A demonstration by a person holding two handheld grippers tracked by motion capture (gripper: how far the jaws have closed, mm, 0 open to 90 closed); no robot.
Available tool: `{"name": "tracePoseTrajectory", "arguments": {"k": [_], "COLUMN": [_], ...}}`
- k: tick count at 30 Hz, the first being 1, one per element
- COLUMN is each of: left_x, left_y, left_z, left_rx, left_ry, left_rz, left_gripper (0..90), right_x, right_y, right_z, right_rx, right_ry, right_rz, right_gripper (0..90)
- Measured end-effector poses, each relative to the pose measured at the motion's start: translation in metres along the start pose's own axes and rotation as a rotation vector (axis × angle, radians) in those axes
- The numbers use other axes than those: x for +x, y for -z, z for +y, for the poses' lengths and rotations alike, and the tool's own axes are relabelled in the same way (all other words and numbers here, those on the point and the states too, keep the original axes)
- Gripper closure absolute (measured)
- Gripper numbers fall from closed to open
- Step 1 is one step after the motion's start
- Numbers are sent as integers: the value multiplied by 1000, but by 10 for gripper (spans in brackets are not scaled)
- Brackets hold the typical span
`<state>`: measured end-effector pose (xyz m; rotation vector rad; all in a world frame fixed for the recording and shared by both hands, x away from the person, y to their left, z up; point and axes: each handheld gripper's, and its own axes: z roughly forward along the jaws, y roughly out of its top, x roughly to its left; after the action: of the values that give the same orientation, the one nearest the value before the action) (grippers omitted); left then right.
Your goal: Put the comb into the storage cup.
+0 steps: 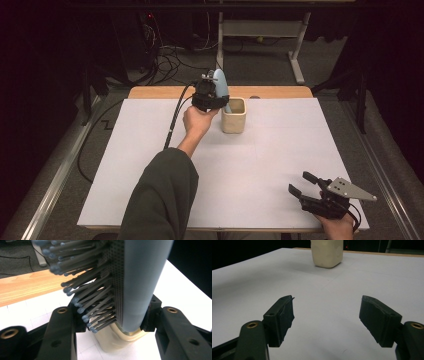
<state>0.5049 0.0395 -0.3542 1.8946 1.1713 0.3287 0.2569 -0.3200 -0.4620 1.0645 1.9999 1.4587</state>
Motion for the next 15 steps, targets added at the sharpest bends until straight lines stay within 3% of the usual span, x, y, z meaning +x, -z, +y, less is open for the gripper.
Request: {"name": "tracePoseTrajectory", "arguments": {"k": [15], "left_x": [0], "left_y": [-4], "left_z": [-3], "left_rx": [17], "left_ry": [-5], "left_rz": [-1], "left_gripper": [513], "right_x": [0], "right_y": [0], "right_z": [0], "right_rx": [3], "right_ry": [2], "right_rz": [0], "right_gripper": [281]}}
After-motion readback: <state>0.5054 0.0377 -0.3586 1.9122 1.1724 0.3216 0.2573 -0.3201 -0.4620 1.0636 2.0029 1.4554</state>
